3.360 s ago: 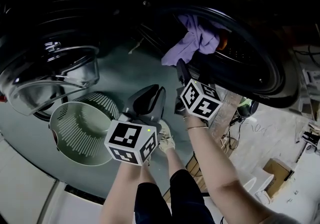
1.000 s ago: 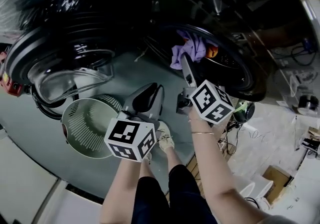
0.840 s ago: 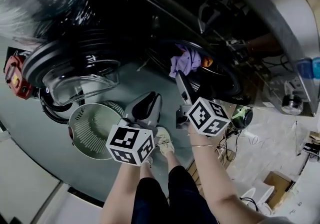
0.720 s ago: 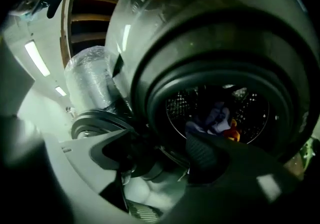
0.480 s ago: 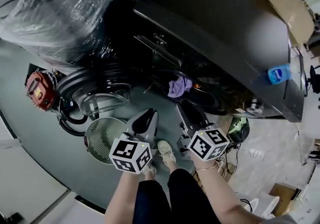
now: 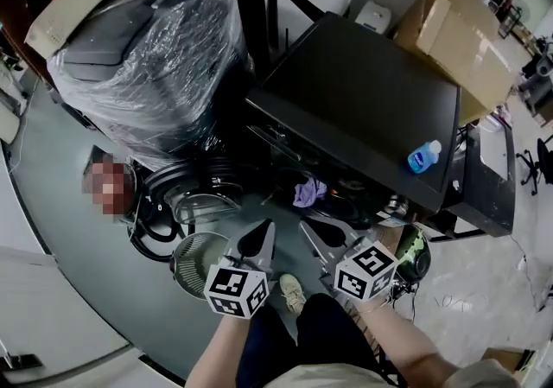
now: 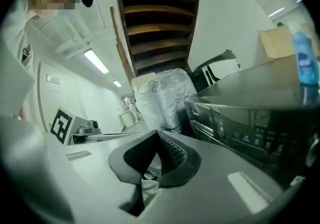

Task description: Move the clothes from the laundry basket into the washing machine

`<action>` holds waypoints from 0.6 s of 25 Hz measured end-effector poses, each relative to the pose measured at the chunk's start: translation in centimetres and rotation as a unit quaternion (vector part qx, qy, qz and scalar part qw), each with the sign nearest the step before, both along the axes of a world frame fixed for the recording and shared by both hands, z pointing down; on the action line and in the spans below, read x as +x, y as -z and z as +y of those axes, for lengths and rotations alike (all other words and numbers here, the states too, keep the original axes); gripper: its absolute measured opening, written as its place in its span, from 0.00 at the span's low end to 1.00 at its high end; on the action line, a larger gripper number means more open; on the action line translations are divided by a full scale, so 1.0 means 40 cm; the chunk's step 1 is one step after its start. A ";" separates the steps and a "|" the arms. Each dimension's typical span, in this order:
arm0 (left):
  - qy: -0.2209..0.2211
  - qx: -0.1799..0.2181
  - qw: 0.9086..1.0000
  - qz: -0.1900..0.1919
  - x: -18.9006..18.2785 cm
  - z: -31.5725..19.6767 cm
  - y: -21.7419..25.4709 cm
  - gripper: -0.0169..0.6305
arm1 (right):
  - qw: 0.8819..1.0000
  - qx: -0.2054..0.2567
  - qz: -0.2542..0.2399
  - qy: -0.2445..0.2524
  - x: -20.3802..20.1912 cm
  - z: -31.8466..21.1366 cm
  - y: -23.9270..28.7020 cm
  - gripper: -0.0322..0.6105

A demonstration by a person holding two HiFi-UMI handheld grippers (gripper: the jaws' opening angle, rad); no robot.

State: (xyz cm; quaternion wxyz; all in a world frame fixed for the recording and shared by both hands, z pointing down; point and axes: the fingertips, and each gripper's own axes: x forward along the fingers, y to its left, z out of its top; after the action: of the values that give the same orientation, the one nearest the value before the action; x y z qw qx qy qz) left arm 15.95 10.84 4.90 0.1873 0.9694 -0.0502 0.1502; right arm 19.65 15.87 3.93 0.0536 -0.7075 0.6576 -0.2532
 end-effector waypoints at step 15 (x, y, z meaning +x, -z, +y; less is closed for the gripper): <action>-0.011 0.033 0.999 0.029 -0.058 0.089 0.189 0.04 | 0.995 0.054 0.084 0.011 -0.077 0.029 0.253 0.09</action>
State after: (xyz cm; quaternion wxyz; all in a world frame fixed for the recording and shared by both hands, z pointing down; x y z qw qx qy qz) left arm 13.64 14.42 -2.64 0.1545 0.9795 -0.0389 0.1229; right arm 16.55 17.03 -6.20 0.0335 -0.7154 0.6798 -0.1580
